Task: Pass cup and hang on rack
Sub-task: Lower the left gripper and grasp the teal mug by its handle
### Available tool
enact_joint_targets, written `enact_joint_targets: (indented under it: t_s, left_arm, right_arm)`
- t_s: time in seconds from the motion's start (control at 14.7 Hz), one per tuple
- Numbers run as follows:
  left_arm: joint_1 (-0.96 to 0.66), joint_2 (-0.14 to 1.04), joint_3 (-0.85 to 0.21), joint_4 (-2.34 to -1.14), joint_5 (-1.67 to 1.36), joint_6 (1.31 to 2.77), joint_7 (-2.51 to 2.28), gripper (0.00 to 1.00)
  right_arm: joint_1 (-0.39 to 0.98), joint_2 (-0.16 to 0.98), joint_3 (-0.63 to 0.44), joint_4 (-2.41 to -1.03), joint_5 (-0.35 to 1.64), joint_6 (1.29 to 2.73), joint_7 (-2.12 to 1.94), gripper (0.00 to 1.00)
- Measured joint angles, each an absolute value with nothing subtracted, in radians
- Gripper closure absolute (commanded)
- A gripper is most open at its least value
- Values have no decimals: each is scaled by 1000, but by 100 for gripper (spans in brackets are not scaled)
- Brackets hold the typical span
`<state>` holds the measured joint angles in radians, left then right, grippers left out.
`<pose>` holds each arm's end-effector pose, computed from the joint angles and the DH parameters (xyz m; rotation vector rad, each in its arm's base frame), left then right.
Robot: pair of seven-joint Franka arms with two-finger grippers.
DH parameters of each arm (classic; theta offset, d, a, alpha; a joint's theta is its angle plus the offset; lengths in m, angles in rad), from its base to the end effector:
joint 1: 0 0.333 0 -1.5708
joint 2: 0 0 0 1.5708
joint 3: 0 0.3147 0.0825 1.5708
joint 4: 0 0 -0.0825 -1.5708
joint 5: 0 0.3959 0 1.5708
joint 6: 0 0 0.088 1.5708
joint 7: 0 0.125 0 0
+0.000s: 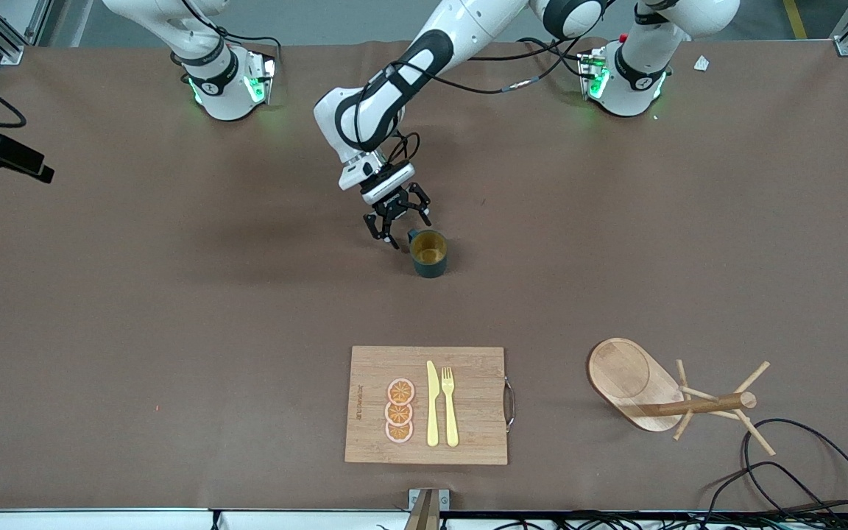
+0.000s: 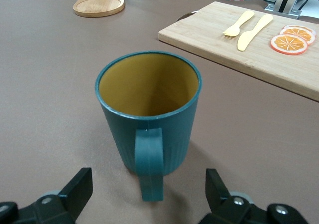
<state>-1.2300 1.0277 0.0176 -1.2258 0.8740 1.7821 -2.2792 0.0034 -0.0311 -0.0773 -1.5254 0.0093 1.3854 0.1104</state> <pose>0.3234 -0.6446 0.1180 -2.4540 -0.8282 -1.2133 0.5336 -0.0389 0.6288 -3.1142 0.2856 0.1709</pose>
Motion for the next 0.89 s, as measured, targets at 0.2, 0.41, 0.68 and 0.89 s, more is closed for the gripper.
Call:
enact_joint_targets:
  t_s: [0.2,0.41,0.68,0.89]
  left_arm:
    - [-1230,1028,18,-1226,874,1782,-2293,28]
    - [-1231,1028,18,-1226,874,1782,-2314,42]
    - [-1231,1028,17,-1225,874,1782,-2318,63]
    - [-1231,1028,17,-1225,874,1782,-2318,81]
  right_arm:
    - [3,-62,-77,-1550,9,1386,110,0]
    - [3,-68,-77,-1564,9,1386,110,0]
    - [3,-71,-79,-1567,9,1386,110,0]
    - [3,-79,-77,-1567,9,1386,109,0]
